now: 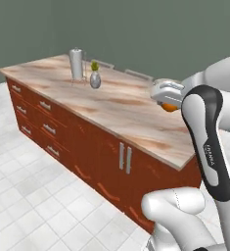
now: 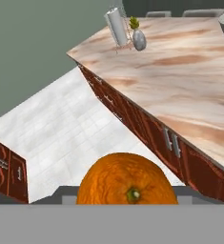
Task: Retrieve the tangerine and apple from the fridge and place them into the bowl on the dining table.
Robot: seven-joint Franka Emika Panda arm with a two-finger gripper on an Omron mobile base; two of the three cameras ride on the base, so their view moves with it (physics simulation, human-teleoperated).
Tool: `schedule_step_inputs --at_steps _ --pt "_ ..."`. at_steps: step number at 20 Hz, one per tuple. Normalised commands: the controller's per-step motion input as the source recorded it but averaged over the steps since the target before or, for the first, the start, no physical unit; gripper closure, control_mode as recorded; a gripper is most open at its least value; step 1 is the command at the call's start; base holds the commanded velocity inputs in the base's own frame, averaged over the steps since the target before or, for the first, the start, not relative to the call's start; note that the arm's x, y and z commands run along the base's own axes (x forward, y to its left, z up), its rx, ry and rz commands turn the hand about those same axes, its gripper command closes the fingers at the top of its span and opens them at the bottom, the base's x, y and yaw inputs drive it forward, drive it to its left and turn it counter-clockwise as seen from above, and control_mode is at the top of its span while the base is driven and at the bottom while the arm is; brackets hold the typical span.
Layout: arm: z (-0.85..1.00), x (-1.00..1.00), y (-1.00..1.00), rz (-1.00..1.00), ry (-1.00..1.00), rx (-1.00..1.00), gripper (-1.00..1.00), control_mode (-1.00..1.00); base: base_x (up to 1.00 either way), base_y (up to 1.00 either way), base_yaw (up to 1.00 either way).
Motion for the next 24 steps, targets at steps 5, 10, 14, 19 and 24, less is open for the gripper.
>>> schedule_step_inputs --at_steps 5,10,14,19,24 --pt "0.0 0.0 0.0 0.0 0.0 0.0 1.0 1.0 -0.29 -0.97 -0.31" --pt "0.0 0.0 0.0 0.0 0.0 0.0 1.0 1.0 0.12 -1.0 -0.33" --pt "0.0 0.0 0.0 0.0 0.0 0.0 1.0 1.0 0.51 -1.0 -0.38" --pt "0.0 0.0 0.0 0.0 0.0 0.0 1.0 1.0 0.9 -1.0 -0.45" --pt "0.0 0.0 0.0 0.0 0.0 0.0 1.0 1.0 1.0 -0.91 -0.42"
